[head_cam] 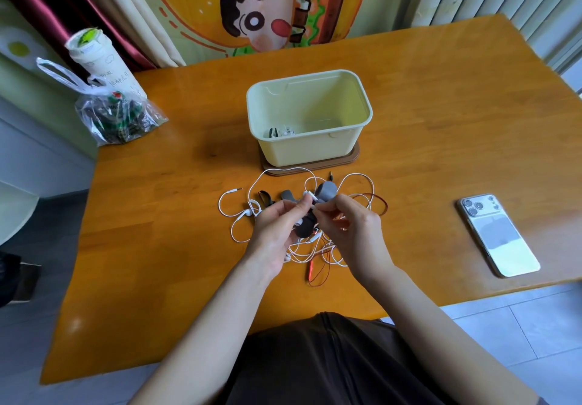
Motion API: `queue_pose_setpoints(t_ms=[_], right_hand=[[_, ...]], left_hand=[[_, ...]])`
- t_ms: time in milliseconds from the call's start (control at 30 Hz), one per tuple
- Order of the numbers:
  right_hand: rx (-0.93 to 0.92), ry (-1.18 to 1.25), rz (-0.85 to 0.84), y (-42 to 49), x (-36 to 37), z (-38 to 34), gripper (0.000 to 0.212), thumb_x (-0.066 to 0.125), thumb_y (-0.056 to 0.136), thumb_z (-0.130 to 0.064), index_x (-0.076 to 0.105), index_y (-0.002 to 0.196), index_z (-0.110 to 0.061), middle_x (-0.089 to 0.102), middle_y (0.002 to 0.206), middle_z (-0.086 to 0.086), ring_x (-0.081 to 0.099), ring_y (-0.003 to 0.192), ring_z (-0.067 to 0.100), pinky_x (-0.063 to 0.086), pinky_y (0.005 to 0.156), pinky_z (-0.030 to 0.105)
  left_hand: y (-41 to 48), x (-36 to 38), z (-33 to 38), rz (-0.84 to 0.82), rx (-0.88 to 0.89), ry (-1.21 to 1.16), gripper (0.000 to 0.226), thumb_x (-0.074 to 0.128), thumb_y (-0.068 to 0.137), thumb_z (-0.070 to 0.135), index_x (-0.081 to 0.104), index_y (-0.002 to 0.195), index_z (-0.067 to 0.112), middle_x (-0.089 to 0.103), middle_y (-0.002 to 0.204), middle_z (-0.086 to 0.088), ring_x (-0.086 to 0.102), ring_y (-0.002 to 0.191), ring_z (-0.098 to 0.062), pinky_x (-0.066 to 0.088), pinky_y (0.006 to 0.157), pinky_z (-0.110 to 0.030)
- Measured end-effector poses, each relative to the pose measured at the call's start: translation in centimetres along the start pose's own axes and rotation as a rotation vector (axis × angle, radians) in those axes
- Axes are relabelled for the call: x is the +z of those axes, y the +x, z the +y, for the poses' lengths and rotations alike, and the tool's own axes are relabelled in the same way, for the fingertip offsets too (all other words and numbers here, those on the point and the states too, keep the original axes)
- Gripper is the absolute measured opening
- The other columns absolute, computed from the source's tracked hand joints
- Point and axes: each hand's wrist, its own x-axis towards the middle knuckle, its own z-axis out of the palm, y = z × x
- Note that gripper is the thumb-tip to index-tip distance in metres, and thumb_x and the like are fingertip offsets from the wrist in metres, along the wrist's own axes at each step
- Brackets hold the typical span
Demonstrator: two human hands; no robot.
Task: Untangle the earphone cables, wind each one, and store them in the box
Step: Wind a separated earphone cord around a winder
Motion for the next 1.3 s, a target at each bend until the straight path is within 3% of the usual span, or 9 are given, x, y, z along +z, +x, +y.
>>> queue_pose_setpoints(t_ms=[133, 300, 600, 800, 900, 1067, 1133, 1200, 1300], right_hand=[[0.006, -0.012, -0.009, 0.4, 0.0, -0.2, 0.005, 0.065, 0.086, -0.012, 0.063, 0.089, -0.008, 0.063, 0.085, -0.005, 0.056, 0.083, -0.013, 0.046, 0.071, 0.006], [0.005, -0.008, 0.024, 0.8, 0.1, -0.8, 0.006, 0.066, 0.085, -0.011, 0.064, 0.090, -0.007, 0.059, 0.084, -0.009, 0.055, 0.082, -0.015, 0.044, 0.072, 0.003], [0.008, 0.023, 0.039, 1.0, 0.3, -1.4, 0.008, 0.068, 0.084, -0.009, 0.064, 0.091, -0.006, 0.059, 0.084, -0.007, 0.055, 0.082, -0.014, 0.044, 0.072, 0.003], [0.023, 0.030, 0.052, 0.6, 0.7, -1.5, 0.011, 0.063, 0.087, -0.013, 0.061, 0.093, -0.004, 0.061, 0.087, -0.004, 0.057, 0.085, -0.009, 0.044, 0.072, 0.003], [0.031, 0.048, 0.070, 0.5, 0.7, -1.8, 0.009, 0.062, 0.088, -0.012, 0.059, 0.092, -0.004, 0.062, 0.088, 0.001, 0.057, 0.084, 0.000, 0.046, 0.072, 0.006], [-0.007, -0.060, 0.139, 0.8, 1.0, -2.2, 0.010, 0.061, 0.088, -0.010, 0.059, 0.095, -0.002, 0.051, 0.112, 0.010, 0.053, 0.084, -0.012, 0.041, 0.072, -0.001], [0.014, -0.139, 0.151, 0.7, 1.0, -2.1, 0.011, 0.062, 0.089, -0.015, 0.060, 0.095, -0.006, 0.050, 0.126, 0.010, 0.055, 0.089, -0.005, 0.038, 0.067, -0.003], [0.035, -0.138, 0.156, 0.7, 1.1, -2.0, 0.011, 0.061, 0.090, -0.018, 0.059, 0.099, -0.011, 0.049, 0.133, 0.009, 0.054, 0.108, 0.005, 0.040, 0.070, 0.000], [0.118, 0.086, 0.105, 0.5, 0.9, -2.6, 0.023, 0.056, 0.092, -0.018, 0.053, 0.115, -0.016, 0.061, 0.121, -0.004, 0.062, 0.106, 0.012, 0.052, 0.077, 0.014]], left_hand=[[-0.2, -0.3, 0.3, -0.055, -0.017, -0.079, 0.044, 0.069, 0.068, 0.036, 0.060, 0.099, 0.005, 0.068, 0.089, -0.008, 0.065, 0.079, -0.017, 0.055, 0.062, -0.024], [0.0, -0.5, 0.3, -0.065, 0.029, -0.084, 0.046, 0.069, 0.064, 0.037, 0.060, 0.097, 0.006, 0.067, 0.087, -0.006, 0.064, 0.084, -0.019, 0.052, 0.076, -0.030], [-0.4, -0.7, 0.5, -0.113, 0.081, -0.113, 0.034, 0.068, 0.069, 0.027, 0.061, 0.096, 0.007, 0.067, 0.075, 0.001, 0.063, 0.069, -0.008, 0.051, 0.058, -0.020], [-0.4, -0.4, 0.7, -0.077, 0.100, -0.089, 0.006, 0.065, 0.083, 0.015, 0.064, 0.087, 0.012, 0.066, 0.078, -0.001, 0.061, 0.074, -0.013, 0.051, 0.058, -0.021], [-0.4, -0.4, 0.9, -0.075, 0.115, -0.072, 0.008, 0.067, 0.081, 0.018, 0.064, 0.087, 0.012, 0.067, 0.079, -0.001, 0.062, 0.076, -0.014, 0.050, 0.057, -0.019], [-0.6, -0.2, 1.2, -0.073, 0.123, -0.085, 0.022, 0.069, 0.070, 0.027, 0.066, 0.087, 0.013, 0.068, 0.084, -0.003, 0.064, 0.083, -0.017, 0.052, 0.062, -0.022], [-0.7, -0.1, 1.2, -0.069, 0.119, -0.086, 0.024, 0.069, 0.070, 0.028, 0.066, 0.088, 0.013, 0.069, 0.082, -0.002, 0.064, 0.084, -0.018, 0.052, 0.064, -0.023], [-0.7, 0.1, 1.2, -0.063, 0.112, -0.096, 0.024, 0.069, 0.071, 0.028, 0.065, 0.088, 0.012, 0.069, 0.081, -0.002, 0.064, 0.084, -0.018, 0.052, 0.064, -0.023], [-0.7, 0.2, 1.2, -0.068, 0.123, -0.095, 0.026, 0.069, 0.066, 0.030, 0.064, 0.084, 0.012, 0.069, 0.080, -0.003, 0.064, 0.083, -0.019, 0.052, 0.062, -0.024]])
